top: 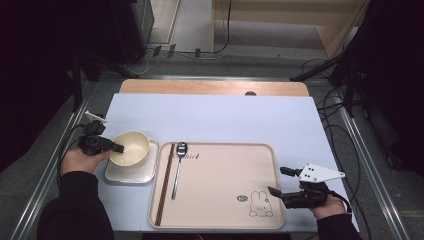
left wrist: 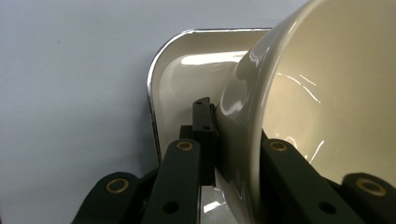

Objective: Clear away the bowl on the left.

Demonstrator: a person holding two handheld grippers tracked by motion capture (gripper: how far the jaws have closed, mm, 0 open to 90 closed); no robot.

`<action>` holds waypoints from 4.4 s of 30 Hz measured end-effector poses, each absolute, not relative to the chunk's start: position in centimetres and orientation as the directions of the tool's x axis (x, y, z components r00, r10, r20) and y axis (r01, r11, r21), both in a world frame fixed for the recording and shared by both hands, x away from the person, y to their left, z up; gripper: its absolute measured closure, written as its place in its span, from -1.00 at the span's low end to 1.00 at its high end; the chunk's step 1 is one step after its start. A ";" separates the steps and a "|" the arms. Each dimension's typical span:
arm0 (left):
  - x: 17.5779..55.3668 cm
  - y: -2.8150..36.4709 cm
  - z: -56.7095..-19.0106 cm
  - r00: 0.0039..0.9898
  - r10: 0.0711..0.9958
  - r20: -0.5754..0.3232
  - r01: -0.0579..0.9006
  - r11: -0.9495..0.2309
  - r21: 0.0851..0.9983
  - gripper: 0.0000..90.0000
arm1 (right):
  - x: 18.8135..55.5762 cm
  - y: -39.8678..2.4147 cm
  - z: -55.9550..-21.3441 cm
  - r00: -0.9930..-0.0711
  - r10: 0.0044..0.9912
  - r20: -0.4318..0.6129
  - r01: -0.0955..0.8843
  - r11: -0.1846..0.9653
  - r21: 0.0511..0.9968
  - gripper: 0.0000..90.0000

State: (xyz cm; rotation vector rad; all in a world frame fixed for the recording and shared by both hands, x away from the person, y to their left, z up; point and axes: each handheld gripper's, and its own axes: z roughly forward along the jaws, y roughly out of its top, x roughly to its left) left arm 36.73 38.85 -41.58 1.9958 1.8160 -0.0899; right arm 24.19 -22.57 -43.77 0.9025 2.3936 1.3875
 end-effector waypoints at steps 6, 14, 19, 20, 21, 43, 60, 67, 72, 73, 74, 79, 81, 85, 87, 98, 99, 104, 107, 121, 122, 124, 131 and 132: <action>36.6 38.3 -41.0 0.171 0.929 -0.327 0.958 -0.080 0.274 0.82 | 24.2 -22.6 -43.8 -0.782 0.615 0.105 0.395 0.359 0.846 -0.49; 36.2 38.0 -40.3 0.198 0.909 -0.366 0.959 -0.102 0.265 0.81 | 24.2 -22.6 -43.8 -0.782 0.614 0.103 0.392 0.358 0.847 -0.49; 36.0 37.7 -40.0 0.212 0.900 -0.382 0.960 -0.118 0.255 0.80 | 24.2 -22.6 -43.8 -0.782 0.615 0.106 0.395 0.357 0.847 -0.49; 35.9 37.6 -39.9 0.222 0.896 -0.384 0.959 -0.128 0.253 0.80 | 24.2 -22.6 -43.8 -0.782 0.614 0.106 0.395 0.356 0.847 -0.49; 35.8 37.5 -39.8 0.229 0.893 -0.387 0.957 -0.133 0.259 0.79 | 24.2 -22.6 -43.8 -0.782 0.614 0.106 0.395 0.357 0.847 -0.49; 35.5 33.9 -38.6 0.336 0.838 -0.430 0.936 -0.247 0.250 0.78 | 24.2 -22.6 -43.8 -0.784 0.611 0.105 0.394 0.359 0.846 -0.49; 35.3 30.8 -38.1 0.407 0.810 -0.423 0.910 -0.322 0.259 0.76 | 24.2 -22.7 -43.8 -0.786 0.610 0.103 0.391 0.361 0.846 -0.49; 35.2 29.4 -37.8 0.437 0.789 -0.432 0.898 -0.353 0.263 0.76 | 24.2 -22.7 -43.8 -0.786 0.609 0.102 0.390 0.362 0.847 -0.49; 35.1 28.2 -37.7 0.456 0.783 -0.423 0.888 -0.368 0.276 0.76 | 24.2 -22.6 -43.8 -0.786 0.610 0.102 0.391 0.362 0.846 -0.49; 35.1 28.0 -37.6 0.460 0.781 -0.422 0.886 -0.373 0.275 0.76 | 24.2 -22.6 -43.7 -0.786 0.609 0.103 0.392 0.362 0.846 -0.49; 35.1 27.7 -37.6 0.462 0.780 -0.421 0.885 -0.374 0.278 0.77 | 24.2 -22.6 -43.7 -0.787 0.608 0.102 0.390 0.363 0.846 -0.49; 35.2 26.6 -37.8 0.466 0.778 -0.421 0.884 -0.385 0.267 0.77 | 24.2 -22.6 -43.8 -0.789 0.606 0.102 0.389 0.365 0.846 -0.49; 35.2 26.3 -37.9 0.475 0.773 -0.421 0.879 -0.396 0.265 0.76 | 24.2 -22.6 -43.8 -0.790 0.605 0.103 0.390 0.365 0.845 -0.49; 35.2 25.3 -38.3 0.487 0.766 -0.419 0.873 -0.411 0.262 0.76 | 24.1 -22.6 -43.7 -0.789 0.605 0.102 0.390 0.365 0.845 -0.49; 35.2 24.7 -38.4 0.491 0.765 -0.417 0.870 -0.414 0.266 0.75 | 24.1 -22.6 -43.7 -0.790 0.605 0.103 0.390 0.364 0.846 -0.49; 35.2 22.1 -39.8 0.524 0.737 -0.428 0.852 -0.459 0.253 0.73 | 24.1 -22.6 -43.7 -0.791 0.603 0.101 0.388 0.368 0.845 -0.49; 35.2 21.8 -40.0 0.525 0.738 -0.423 0.851 -0.458 0.257 0.73 | 24.1 -22.6 -43.7 -0.792 0.602 0.101 0.388 0.368 0.845 -0.49; 35.2 21.1 -40.6 0.525 0.722 -0.451 0.851 -0.461 0.253 0.73 | 24.1 -22.6 -43.8 -0.793 0.601 0.099 0.386 0.370 0.845 -0.49; 35.1 20.5 -40.8 0.537 0.719 -0.441 0.843 -0.478 0.247 0.71 | 24.1 -22.6 -43.8 -0.793 0.602 0.100 0.387 0.370 0.845 -0.49; 35.1 19.7 -41.4 0.531 0.717 -0.452 0.846 -0.484 0.224 0.65 | 24.1 -22.6 -43.8 -0.793 0.601 0.100 0.388 0.372 0.843 -0.49; 35.1 19.8 -41.4 0.532 0.718 -0.450 0.845 -0.485 0.225 0.66 | 24.1 -22.6 -43.8 -0.794 0.600 0.099 0.387 0.372 0.843 -0.49; 35.1 19.9 -41.2 0.532 0.727 -0.434 0.846 -0.482 0.230 0.65 | 24.1 -22.6 -43.8 -0.795 0.599 0.099 0.385 0.372 0.845 -0.49; 35.0 20.8 -40.3 0.529 0.722 -0.445 0.848 -0.460 0.261 0.35 | 24.1 -22.6 -43.8 -0.793 0.600 0.100 0.388 0.372 0.843 -0.49; 35.0 21.0 -40.2 0.535 0.723 -0.438 0.845 -0.465 0.263 0.29 | 24.1 -22.6 -43.8 -0.795 0.599 0.099 0.386 0.372 0.844 -0.49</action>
